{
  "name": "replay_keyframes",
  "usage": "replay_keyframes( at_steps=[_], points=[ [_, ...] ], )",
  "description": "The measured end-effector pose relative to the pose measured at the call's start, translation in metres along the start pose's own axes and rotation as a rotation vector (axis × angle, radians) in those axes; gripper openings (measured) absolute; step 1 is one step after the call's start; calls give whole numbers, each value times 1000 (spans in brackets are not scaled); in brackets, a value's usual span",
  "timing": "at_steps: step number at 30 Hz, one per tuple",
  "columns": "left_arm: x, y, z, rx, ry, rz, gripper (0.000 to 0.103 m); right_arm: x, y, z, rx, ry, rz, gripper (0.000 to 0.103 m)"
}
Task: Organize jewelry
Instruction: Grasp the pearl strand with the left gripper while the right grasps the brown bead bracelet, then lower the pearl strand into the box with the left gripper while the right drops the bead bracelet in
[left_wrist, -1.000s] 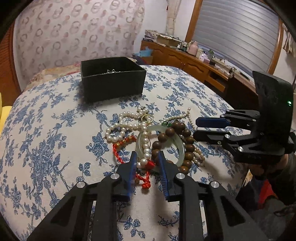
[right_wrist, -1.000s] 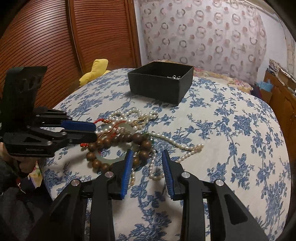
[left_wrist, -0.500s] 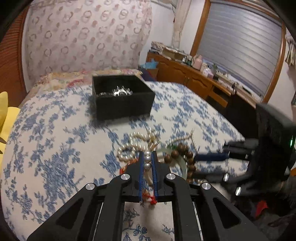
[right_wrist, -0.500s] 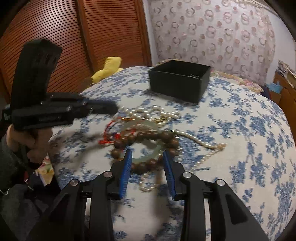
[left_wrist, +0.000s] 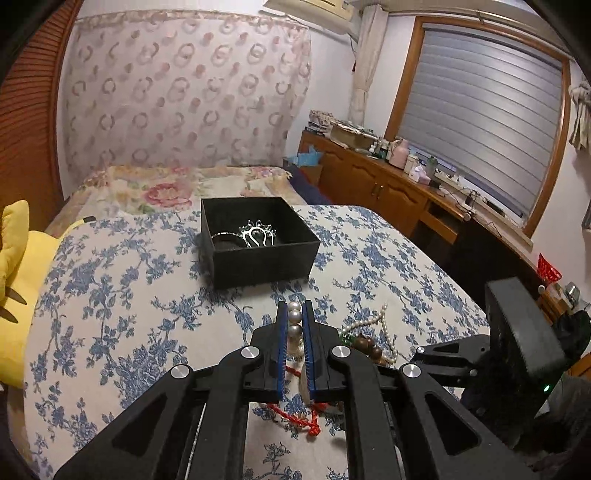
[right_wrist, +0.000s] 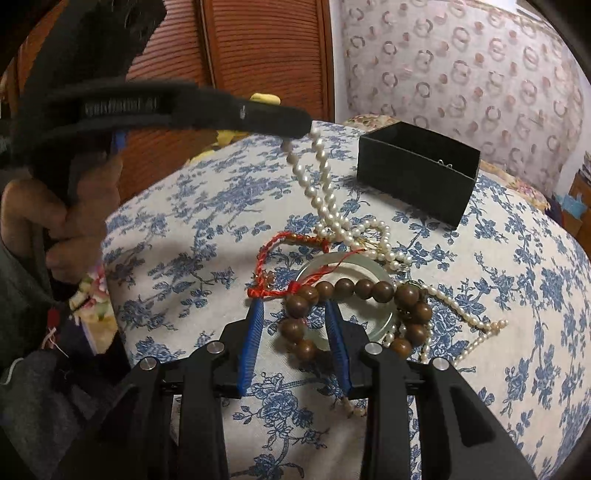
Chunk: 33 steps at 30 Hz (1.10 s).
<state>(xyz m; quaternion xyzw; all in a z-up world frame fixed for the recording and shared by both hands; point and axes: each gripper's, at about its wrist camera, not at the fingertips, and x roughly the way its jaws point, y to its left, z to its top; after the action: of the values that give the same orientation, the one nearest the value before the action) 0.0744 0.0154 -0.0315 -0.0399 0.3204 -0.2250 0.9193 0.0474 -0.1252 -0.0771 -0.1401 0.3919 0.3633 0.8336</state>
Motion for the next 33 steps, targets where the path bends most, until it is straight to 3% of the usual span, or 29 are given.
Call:
replay_keyframes(
  at_steps=[5, 12, 33],
  points=[
    [-2, 0, 4, -1, -9, 3, 7, 2, -3, -3, -11, 12, -5, 15],
    [-9, -2, 19, 5, -38, -1, 7, -18, -9, 0, 16, -36, 22, 15],
    [-45, -30, 111, 93, -189, 7, 7, -106, -46, 60, 9, -248, -80, 15]
  ],
)
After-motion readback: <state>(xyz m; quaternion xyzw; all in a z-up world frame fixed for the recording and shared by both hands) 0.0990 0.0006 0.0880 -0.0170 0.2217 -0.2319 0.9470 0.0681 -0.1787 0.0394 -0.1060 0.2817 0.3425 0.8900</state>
